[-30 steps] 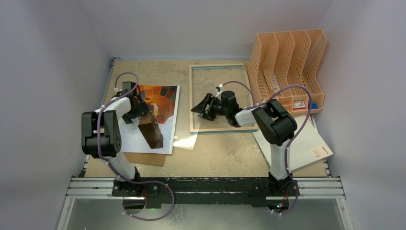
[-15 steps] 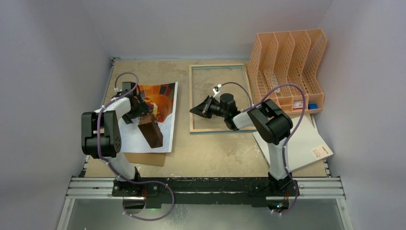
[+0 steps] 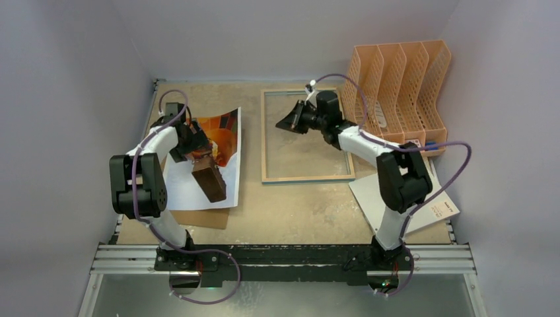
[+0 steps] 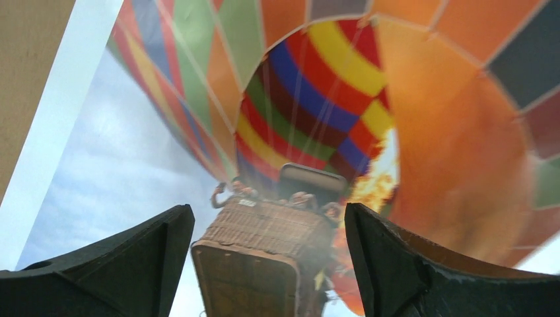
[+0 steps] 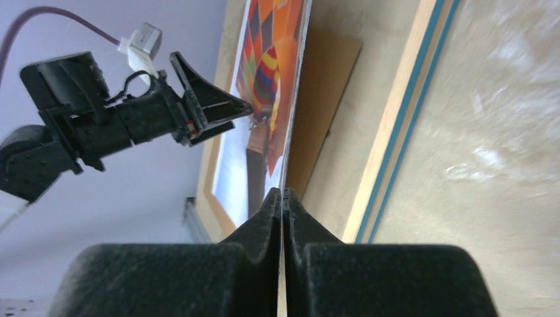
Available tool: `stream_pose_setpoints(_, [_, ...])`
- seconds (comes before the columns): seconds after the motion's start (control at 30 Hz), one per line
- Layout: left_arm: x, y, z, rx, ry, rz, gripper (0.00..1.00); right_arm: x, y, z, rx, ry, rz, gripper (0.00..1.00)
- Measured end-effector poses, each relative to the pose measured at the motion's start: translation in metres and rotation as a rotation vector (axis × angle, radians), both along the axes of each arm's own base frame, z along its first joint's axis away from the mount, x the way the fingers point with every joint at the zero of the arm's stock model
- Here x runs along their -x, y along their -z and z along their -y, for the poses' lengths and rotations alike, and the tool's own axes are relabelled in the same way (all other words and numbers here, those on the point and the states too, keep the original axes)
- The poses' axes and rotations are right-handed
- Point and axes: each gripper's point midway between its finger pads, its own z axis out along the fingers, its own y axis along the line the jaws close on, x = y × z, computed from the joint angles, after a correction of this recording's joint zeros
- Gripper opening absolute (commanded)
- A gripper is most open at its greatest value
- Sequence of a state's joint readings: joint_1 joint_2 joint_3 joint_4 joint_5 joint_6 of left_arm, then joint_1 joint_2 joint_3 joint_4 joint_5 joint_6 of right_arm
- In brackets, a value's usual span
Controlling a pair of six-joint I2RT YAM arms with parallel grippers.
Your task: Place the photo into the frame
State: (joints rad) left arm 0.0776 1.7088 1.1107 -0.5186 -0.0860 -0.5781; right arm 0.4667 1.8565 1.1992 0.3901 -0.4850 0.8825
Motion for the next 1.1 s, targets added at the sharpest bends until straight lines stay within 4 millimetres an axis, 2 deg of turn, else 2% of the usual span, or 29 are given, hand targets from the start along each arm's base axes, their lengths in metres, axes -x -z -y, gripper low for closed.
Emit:
stream_pose_setpoints(0.1, [-0.016,-0.019,0.004,0.015,0.036,0.047,0.88,-0.009,-0.029,0.022,0.084,-0.010,0.070,0.00])
stream_pose_setpoints(0.17, [-0.025,-0.028,0.005,0.020,0.050,0.076,0.88,-0.011,-0.040,0.037,0.142,-0.008,0.095,0.00])
stream_pose_setpoints(0.27, [-0.033,-0.038,0.009,0.035,0.071,0.103,0.86,-0.010,-0.052,0.063,0.223,0.017,0.111,0.00])
stream_pose_setpoints(0.4, [-0.040,-0.046,0.027,0.097,0.121,0.135,0.85,-0.007,-0.069,0.103,0.317,0.091,0.114,0.00])
stream_pose_setpoints(0.5, [-0.043,-0.050,0.055,0.129,0.188,0.154,0.83,-0.008,-0.093,0.129,0.350,0.162,0.150,0.00])
stream_pose_setpoints(0.57, [-0.045,-0.054,0.080,0.144,0.237,0.166,0.81,-0.009,-0.115,0.146,0.361,0.218,0.191,0.00])
stream_pose_setpoints(0.6, [-0.048,-0.056,0.096,0.155,0.269,0.177,0.79,-0.007,-0.133,0.155,0.363,0.255,0.232,0.00])
stream_pose_setpoints(0.63, [-0.051,-0.058,0.112,0.166,0.299,0.189,0.77,-0.008,-0.139,0.160,0.362,0.268,0.243,0.00])
stream_pose_setpoints(0.7, [-0.054,-0.058,0.141,0.202,0.350,0.209,0.75,-0.006,-0.166,0.173,0.364,0.324,0.307,0.00])
stream_pose_setpoints(0.83, [-0.054,-0.048,0.180,0.255,0.411,0.211,0.70,0.006,-0.210,0.189,0.360,0.393,0.414,0.00])
stream_pose_setpoints(0.97, [-0.054,-0.030,0.206,0.280,0.460,0.198,0.67,0.013,-0.235,0.197,0.354,0.426,0.465,0.00])
stream_pose_setpoints(1.1, [-0.050,-0.006,0.228,0.280,0.507,0.160,0.63,0.016,-0.241,0.197,0.348,0.425,0.470,0.00])
